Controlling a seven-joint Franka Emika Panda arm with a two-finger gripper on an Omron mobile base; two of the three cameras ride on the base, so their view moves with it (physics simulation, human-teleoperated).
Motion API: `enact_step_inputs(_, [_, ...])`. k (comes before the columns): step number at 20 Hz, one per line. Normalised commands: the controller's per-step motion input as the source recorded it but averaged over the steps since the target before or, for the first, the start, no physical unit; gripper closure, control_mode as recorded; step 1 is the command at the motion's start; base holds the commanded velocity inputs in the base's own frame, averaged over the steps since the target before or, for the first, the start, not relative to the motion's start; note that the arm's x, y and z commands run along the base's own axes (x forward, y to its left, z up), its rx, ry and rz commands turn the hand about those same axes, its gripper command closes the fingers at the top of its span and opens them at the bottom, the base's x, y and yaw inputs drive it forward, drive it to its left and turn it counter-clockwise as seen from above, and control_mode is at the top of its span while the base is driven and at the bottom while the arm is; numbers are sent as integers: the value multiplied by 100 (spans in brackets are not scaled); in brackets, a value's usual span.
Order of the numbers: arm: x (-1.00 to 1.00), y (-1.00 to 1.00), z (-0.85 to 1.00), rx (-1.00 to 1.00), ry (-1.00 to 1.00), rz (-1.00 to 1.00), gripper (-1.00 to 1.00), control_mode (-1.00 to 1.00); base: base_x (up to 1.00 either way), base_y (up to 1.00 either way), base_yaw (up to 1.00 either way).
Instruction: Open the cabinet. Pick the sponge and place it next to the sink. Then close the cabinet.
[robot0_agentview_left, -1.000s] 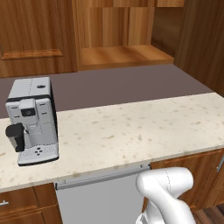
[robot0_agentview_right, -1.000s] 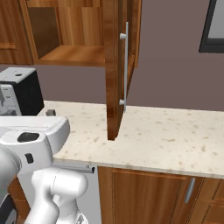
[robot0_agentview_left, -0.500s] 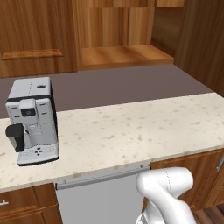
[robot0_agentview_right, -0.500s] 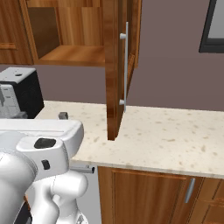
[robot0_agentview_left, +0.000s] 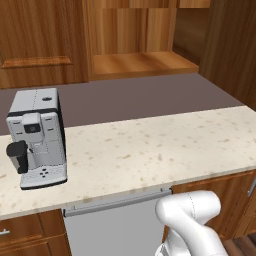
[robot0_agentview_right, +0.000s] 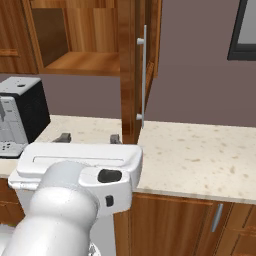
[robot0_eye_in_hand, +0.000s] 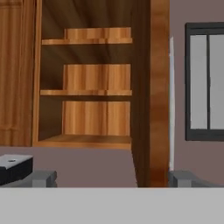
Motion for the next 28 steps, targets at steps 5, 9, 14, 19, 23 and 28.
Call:
enact_step_inputs(5, [5,-54,-3,0,0,4,-100,-100,0,0,0])
enact_step_inputs(9, [1,-61,-7,0,0,13,-100,-100,0,0,0])
enact_step_inputs(14, [3,-54,-11,0,1,23,-100,-100,0,0,0])
enact_step_inputs(19, [14,-11,-21,0,5,36,-100,-100,0,0,0])
enact_step_inputs(23, [28,-30,-2,1,0,39,-100,-100,0,0,0])
enact_step_inputs(28, [20,-21,0,0,0,29,-100,-100,0,0,0])
